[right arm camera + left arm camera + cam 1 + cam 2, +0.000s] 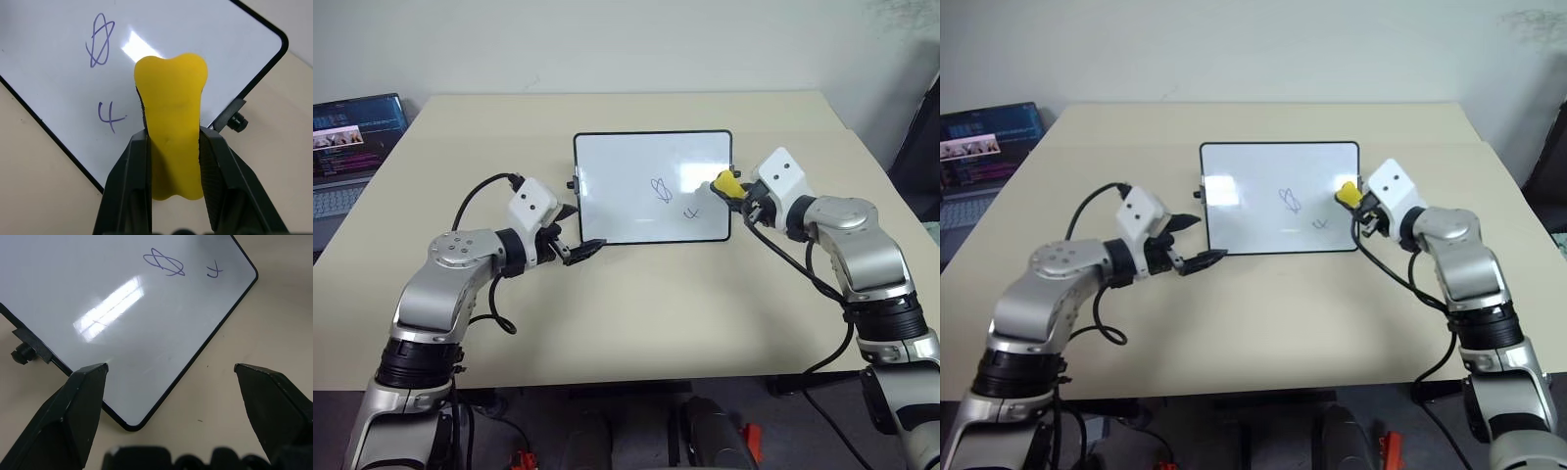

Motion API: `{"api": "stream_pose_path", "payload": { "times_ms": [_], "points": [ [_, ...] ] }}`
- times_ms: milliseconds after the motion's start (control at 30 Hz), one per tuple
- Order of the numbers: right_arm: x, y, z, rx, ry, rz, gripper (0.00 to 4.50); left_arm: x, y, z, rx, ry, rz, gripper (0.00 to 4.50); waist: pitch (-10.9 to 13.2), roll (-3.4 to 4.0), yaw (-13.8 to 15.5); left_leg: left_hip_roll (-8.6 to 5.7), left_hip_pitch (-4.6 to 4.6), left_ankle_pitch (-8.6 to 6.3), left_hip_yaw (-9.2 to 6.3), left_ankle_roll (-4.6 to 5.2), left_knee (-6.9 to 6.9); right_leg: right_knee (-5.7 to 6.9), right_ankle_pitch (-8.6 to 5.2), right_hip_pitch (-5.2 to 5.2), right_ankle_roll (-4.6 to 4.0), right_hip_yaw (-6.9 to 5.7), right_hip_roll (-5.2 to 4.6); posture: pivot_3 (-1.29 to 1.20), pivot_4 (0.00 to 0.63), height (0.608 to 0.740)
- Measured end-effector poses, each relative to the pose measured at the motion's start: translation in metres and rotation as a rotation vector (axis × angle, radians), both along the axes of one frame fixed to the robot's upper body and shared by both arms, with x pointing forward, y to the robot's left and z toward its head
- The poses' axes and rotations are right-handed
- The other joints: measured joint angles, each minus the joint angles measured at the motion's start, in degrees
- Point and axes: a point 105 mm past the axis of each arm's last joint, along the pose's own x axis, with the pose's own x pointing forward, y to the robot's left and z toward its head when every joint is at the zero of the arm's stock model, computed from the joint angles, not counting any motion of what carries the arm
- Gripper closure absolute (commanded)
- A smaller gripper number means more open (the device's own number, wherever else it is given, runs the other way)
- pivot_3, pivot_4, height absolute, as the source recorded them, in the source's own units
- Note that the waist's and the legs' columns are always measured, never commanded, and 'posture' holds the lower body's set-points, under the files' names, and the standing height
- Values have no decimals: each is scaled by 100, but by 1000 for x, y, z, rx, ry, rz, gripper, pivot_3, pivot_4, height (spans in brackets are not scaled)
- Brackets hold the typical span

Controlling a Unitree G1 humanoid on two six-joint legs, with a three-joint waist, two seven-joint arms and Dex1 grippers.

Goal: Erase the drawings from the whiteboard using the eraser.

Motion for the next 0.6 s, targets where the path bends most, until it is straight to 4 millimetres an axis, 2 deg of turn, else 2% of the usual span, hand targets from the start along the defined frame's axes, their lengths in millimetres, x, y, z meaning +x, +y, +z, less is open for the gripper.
{"api": "stream_pose_path", "payload": {
  "times_ms": [600],
  "points": [
    [0,2,2,13,-6,5,3538,0,0,0,-1,-1,-2,0,0,0,0,0,0,0,0,0,0,0,0,0,0,0,0,0,150,740]
  ]
}}
